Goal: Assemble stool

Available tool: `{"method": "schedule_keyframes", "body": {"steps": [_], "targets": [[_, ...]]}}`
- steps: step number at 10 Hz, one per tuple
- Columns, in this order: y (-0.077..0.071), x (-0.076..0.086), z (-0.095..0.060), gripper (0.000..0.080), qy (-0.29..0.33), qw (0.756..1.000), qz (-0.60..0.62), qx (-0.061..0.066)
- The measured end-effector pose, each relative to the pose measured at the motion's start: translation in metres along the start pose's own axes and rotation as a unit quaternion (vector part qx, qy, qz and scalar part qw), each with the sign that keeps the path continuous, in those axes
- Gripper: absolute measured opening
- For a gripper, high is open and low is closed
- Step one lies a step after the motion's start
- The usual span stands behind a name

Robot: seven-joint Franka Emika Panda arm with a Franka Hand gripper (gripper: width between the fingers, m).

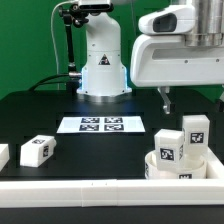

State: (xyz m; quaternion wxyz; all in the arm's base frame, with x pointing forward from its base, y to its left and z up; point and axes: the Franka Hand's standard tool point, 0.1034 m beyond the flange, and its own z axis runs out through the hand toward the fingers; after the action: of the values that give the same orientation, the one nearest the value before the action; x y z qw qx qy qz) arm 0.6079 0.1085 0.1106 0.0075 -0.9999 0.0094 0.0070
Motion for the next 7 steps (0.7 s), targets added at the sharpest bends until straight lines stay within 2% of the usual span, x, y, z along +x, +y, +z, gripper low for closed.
{"method": "schedule_keyframes", "body": {"steps": [2, 3, 5, 7], "targets": [[0.001, -0.001, 0.002, 0.0649, 0.000, 1.000, -0.002, 0.003], [0.003, -0.002, 0.008, 0.0649, -0.003, 1.000, 0.002, 0.010], [-0.002, -0.003, 0.011, 0.0649, -0.005, 1.000, 0.016, 0.018], [-0.002, -0.003, 0.013, 0.0649, -0.006, 1.000, 0.019, 0.020]]}}
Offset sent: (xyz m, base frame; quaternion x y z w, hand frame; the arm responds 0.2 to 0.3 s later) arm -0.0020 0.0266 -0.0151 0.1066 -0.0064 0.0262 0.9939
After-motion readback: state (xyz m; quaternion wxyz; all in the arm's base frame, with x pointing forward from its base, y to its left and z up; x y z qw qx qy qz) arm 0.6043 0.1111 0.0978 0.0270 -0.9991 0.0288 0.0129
